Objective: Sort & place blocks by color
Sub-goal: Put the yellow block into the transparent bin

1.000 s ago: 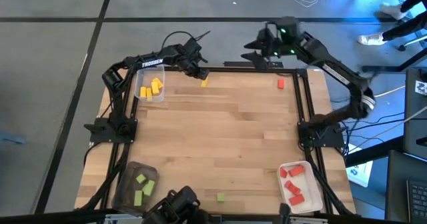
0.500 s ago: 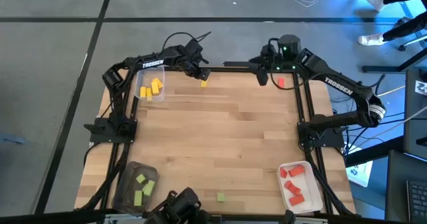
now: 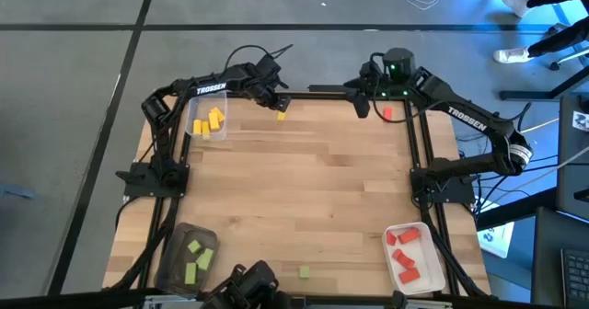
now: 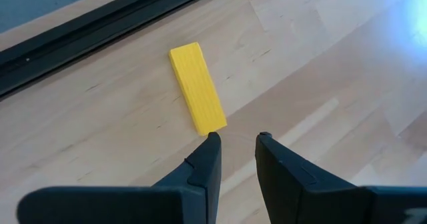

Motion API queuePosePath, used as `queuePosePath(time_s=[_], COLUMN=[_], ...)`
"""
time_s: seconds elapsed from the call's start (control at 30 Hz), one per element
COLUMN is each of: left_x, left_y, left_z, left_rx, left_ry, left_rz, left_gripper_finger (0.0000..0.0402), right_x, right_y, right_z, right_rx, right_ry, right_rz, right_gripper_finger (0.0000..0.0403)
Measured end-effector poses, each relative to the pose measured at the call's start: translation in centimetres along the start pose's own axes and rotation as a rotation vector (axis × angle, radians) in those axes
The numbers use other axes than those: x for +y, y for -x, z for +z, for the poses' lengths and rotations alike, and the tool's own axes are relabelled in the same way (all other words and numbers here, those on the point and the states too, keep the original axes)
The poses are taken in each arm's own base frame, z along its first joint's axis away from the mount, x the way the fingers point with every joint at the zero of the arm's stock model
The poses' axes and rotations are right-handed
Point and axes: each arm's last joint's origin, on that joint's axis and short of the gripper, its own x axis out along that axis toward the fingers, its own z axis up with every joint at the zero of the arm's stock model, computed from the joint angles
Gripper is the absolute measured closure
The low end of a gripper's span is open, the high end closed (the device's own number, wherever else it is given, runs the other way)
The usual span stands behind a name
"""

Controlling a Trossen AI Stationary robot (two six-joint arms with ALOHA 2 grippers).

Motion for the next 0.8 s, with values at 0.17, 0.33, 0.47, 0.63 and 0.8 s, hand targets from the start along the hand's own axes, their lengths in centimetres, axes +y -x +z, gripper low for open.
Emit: queuePosePath(time_s=[0.17,0.33,0.47,0.63,0.8], left_x=[-0.4,-0.4,-0.3,-0.4,0.0], left_y=[-0.1,-0.1,-0.1,-0.3,-2.3], left_z=[-0.2,-0.2,-0.1,0.0,0.0], left_rx=[0.001,-0.005,-0.015,-0.029,-0.025], left_ry=[-0.004,0.157,0.166,0.163,0.155], left_rz=[-0.005,0.009,0.022,0.019,0.032], left_gripper_finger=[0.0319,0.0319,0.0319,0.0299,0.0245], right_x=[0.0,0.0,0.0,0.0,0.0], right_y=[0.0,0.0,0.0,0.0,0.0], right_z=[0.0,0.0,0.0,0.0,0.0], right_rx=[0.000,0.000,0.000,0.000,0.000], right_ry=[0.000,0.000,0.000,0.000,0.000], right_rz=[0.000,0.000,0.000,0.000,0.000], right_gripper_finger=[0.0166,0.0166,0.0166,0.0166,0.0166])
